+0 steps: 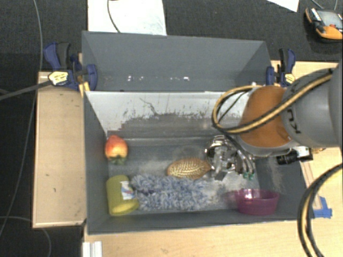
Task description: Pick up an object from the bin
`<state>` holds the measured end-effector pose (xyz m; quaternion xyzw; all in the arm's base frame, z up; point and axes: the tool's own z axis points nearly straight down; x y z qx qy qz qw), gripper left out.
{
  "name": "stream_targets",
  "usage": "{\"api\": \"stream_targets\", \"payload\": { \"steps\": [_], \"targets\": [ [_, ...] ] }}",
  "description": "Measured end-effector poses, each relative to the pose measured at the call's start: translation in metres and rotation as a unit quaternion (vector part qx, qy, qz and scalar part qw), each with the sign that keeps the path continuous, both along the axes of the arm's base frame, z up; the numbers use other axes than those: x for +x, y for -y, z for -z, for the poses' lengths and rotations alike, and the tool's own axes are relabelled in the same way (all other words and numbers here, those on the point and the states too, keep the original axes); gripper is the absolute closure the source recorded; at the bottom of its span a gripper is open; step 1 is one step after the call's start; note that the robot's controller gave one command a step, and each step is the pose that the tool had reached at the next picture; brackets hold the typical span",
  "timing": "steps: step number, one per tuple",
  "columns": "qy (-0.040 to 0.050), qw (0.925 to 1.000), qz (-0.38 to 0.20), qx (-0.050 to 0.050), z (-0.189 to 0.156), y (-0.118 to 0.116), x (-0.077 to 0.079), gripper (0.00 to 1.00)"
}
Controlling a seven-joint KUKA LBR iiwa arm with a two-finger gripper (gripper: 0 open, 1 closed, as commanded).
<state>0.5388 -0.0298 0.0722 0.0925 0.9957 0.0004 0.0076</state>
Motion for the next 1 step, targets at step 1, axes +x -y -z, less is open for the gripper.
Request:
{"api": "stream_targets", "payload": {
  "steps": [1],
  "targets": [
    [0.0012, 1.0000, -0.001, 0.000, -0.0033, 0.0001, 0.0001, 1.00]
  ]
}}
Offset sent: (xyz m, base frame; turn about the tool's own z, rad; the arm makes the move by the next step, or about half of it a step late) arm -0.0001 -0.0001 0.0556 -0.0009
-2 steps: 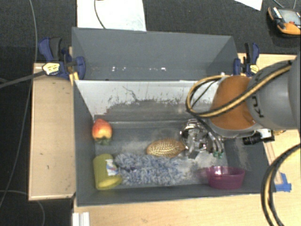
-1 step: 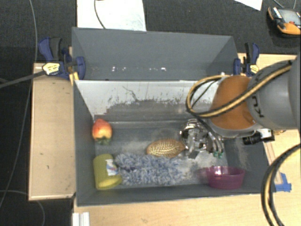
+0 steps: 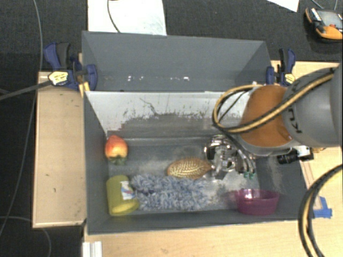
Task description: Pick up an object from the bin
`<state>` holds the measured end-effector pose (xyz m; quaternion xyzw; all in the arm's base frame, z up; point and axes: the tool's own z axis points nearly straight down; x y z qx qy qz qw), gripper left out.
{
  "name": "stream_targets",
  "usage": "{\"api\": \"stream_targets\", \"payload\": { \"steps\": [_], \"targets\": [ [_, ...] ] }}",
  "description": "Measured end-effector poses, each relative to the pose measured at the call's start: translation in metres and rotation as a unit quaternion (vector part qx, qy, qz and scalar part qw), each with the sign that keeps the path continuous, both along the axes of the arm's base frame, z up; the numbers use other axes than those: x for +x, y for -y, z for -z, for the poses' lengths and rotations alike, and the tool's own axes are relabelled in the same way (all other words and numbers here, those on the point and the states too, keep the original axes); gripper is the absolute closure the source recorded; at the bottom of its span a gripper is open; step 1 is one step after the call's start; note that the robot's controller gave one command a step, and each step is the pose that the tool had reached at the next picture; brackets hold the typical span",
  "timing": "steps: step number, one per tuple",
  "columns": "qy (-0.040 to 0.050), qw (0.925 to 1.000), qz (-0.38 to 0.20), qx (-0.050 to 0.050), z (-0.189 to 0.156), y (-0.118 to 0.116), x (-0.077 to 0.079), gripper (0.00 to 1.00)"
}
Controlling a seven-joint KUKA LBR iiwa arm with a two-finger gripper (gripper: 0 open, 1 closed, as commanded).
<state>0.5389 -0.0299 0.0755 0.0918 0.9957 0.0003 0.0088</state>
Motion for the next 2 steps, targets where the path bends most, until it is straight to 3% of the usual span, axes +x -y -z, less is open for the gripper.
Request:
{"api": "stream_targets", "payload": {
  "steps": [2],
  "targets": [
    [0.0004, 1.0000, -0.002, 0.000, -0.058, 0.000, 0.000, 1.00]
  ]
}}
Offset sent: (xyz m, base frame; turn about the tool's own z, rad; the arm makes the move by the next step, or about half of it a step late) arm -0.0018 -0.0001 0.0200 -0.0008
